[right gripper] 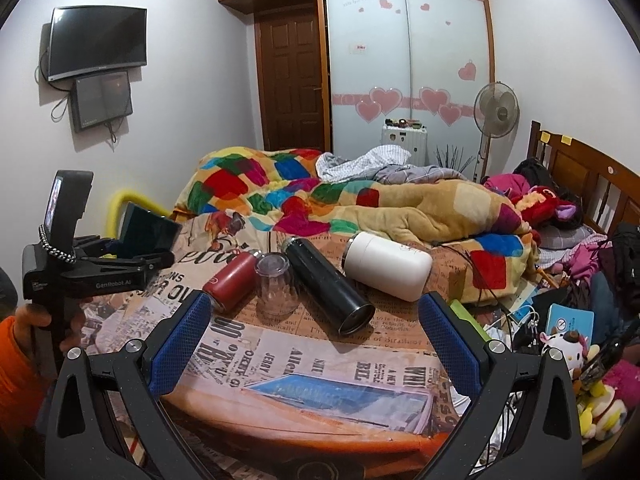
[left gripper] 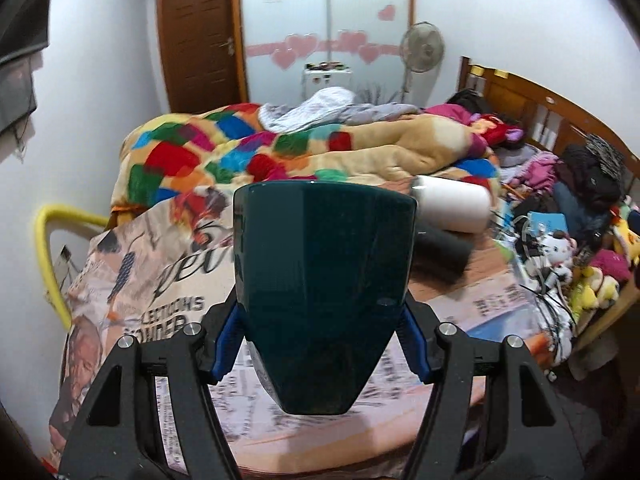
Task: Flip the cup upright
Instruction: 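Carry the green mug toward the right gripper and release it onto the newspaper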
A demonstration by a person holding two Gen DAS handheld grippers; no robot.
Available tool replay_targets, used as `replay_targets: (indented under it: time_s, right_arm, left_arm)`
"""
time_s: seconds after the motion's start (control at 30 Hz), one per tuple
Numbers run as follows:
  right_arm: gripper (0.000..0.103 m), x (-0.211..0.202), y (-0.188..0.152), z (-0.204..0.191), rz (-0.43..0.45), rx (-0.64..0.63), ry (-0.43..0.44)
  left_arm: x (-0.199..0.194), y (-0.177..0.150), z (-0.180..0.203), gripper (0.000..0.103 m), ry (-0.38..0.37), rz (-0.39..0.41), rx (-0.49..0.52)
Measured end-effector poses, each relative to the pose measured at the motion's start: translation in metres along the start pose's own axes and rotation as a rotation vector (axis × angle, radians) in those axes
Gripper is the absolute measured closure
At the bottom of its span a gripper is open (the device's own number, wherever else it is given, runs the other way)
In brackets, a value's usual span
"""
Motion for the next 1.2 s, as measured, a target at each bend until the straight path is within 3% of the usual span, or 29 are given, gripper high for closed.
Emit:
replay_targets:
  time_s: [0.23, 0.33, 0.5, 0.77, 1.2]
  right_arm:
    - [0.0, -0.008, -0.005, 0.01, 0.009, 0.012, -0.003]
    - [0.0, -0.011, -0.008, 0.016, 0.008, 0.02, -0.007]
    - [0.0, -0.004, -0.014, 0.026, -0.016, 0.034, -0.015]
    - [0.0, 0.014, -0.027, 0.034, -0.075, 0.042, -0.016]
    - [0.0, 0.035, -0.039, 0.033, -0.149, 0.052, -0.008]
  left_arm:
    - [0.019, -0.007, 0.058, 0.037, -0.084, -0.05, 0.054]
    - [0.041, -0.018, 0.08, 0.037, -0.135, -0.111, 0.062]
    - [0.082, -0.041, 0.109, 0.037, -0.158, -0.202, 0.081]
    - [0.141, -0.07, 0.117, 0.037, -0.167, -0.317, 0.035]
    - [0.154, -0.073, 0.117, 0.037, -0.16, -0.333, 0.039]
Point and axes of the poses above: each gripper's, at about its wrist camera, not at the fingertips, and x roughly the way its jaws point, z to its right, y to its top, the point moved 5 cm from there along x, roughly the way its jaws point, and after that the axes turned 6 degrees about -z, right-handed, at the moved point
